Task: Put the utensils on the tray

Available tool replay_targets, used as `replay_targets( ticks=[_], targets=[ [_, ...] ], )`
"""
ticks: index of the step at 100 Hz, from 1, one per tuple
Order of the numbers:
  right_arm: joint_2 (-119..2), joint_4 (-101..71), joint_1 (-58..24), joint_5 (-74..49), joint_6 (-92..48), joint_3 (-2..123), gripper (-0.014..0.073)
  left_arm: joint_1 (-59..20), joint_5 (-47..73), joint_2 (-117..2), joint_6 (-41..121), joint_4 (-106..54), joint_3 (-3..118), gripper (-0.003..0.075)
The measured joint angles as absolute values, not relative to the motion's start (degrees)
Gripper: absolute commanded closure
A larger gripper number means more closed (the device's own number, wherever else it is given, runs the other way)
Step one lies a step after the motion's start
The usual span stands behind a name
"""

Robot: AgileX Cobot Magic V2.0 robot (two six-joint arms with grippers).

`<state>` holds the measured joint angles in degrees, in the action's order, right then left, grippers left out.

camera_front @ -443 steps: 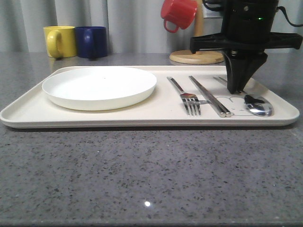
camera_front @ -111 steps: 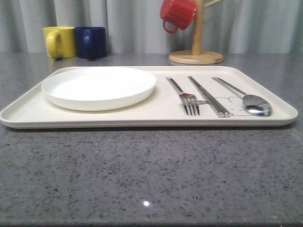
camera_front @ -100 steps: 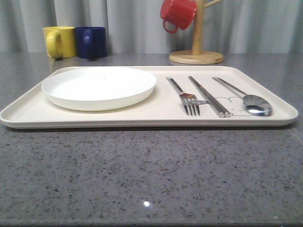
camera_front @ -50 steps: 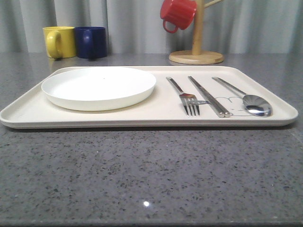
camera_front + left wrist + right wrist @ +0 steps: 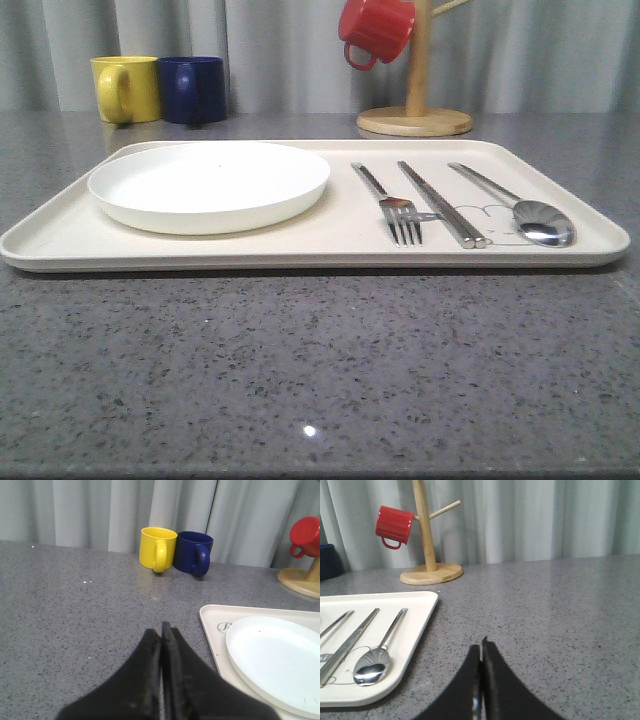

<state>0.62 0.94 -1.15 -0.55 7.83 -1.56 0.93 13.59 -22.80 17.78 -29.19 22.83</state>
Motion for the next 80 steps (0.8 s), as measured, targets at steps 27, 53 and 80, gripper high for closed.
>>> replay_targets(
  ticks=[27,53,80],
  targets=[
    [0.6,0.9,-1.2,0.0,7.7,-1.6,0.0662,0.9,13.6,-22.8,17.8,-29.2,22.8,0.0739],
    [0.6,0.9,-1.2,0.0,7.7,-1.6,0.0662,0.9,13.6,-22.8,17.8,-29.2,22.8,0.0739],
    [0.6,0.9,-1.2,0.0,7.7,-1.6,0.0662,0.9,13.6,-22.8,17.8,-29.2,22.8,0.0739]
  ],
)
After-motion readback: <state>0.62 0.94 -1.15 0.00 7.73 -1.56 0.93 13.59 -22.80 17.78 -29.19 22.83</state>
